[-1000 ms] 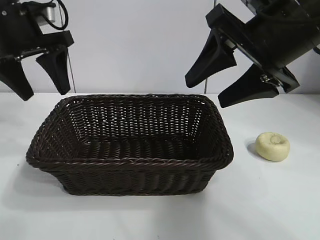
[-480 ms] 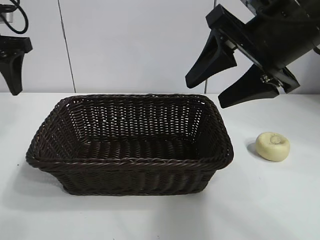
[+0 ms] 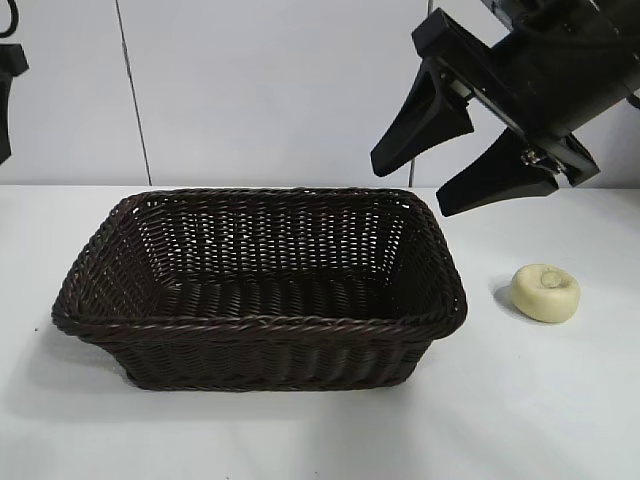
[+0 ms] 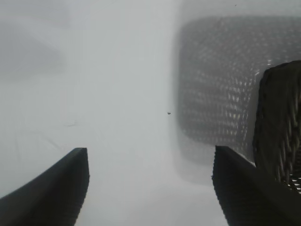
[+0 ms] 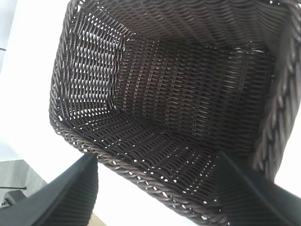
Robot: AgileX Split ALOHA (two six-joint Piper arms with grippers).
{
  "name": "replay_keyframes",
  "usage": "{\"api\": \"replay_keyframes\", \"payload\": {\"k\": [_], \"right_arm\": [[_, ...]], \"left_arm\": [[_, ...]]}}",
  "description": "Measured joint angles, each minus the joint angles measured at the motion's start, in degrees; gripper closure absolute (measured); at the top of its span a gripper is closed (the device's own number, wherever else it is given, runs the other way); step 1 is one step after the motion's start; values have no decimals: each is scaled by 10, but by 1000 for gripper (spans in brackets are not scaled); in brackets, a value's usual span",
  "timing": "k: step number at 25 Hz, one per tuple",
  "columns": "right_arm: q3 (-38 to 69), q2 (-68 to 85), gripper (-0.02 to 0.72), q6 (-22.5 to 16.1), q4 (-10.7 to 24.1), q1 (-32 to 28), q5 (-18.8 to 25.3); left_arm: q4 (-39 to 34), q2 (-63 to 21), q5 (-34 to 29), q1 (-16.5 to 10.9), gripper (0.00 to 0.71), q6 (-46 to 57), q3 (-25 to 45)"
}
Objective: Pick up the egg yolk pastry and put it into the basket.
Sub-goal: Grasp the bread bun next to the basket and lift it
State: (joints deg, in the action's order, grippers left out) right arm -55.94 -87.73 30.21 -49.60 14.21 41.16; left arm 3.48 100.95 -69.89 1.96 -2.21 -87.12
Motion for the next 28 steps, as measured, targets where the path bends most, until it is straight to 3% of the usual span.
{"api": "replay_keyframes", "payload": {"k": [20,28], "right_arm": [[0,0,195,0,2,0,9],[0,0,195,0,2,0,9]], "left_arm": [[-35,-536,-9,0,175,12,388],[-35,-714,39,0,175,15,545]]}}
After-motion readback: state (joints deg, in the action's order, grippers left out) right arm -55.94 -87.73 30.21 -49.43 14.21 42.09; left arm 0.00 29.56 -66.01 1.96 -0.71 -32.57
